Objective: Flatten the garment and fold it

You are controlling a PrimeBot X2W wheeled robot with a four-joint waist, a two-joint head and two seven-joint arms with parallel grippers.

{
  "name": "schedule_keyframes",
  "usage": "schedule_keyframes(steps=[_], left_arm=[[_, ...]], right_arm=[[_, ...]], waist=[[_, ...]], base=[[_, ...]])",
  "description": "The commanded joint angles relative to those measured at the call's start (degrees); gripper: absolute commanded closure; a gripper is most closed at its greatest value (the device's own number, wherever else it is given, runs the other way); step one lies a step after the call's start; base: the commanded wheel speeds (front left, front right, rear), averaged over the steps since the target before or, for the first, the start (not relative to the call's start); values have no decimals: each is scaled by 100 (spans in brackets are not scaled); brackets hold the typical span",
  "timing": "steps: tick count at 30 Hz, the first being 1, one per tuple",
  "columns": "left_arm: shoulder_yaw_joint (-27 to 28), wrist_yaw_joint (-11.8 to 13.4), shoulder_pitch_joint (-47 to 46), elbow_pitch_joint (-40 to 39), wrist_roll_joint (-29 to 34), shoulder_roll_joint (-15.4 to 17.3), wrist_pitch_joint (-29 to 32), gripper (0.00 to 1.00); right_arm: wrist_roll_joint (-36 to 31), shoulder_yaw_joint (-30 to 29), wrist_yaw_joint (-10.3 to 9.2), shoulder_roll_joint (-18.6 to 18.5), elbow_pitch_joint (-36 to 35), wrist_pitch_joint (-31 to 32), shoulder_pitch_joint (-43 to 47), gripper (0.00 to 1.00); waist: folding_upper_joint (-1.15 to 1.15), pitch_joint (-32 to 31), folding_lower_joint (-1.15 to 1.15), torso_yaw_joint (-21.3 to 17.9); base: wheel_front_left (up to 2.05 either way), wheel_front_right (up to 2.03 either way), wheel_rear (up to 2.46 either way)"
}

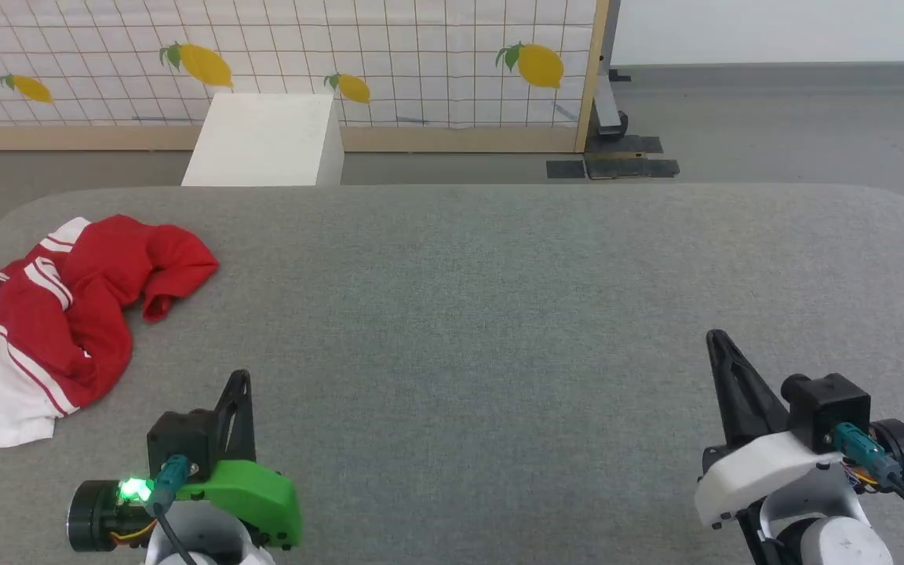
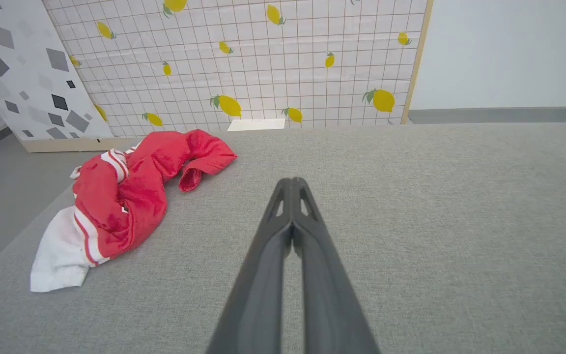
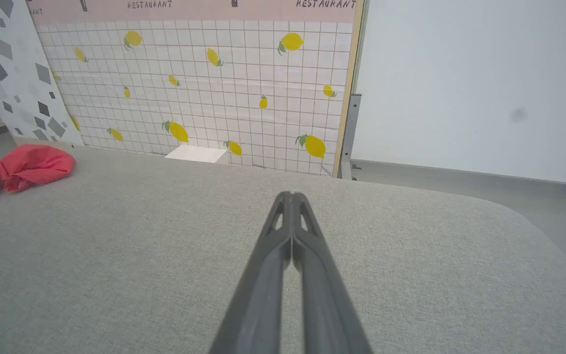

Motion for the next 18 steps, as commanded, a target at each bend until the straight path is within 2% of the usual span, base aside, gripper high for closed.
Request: schedule_keyframes(steps=[1, 18], left_arm=[[12, -6, -103, -16, 73, -22, 6, 100], [12, -6, -103, -16, 73, -22, 6, 100]], right_arm=[[35, 7, 35, -2, -30, -1, 80, 100], [35, 7, 35, -2, -30, -1, 80, 100]], waist=[[0, 0, 0, 0], [0, 0, 0, 0]], base=[[0, 0, 0], [0, 0, 0]])
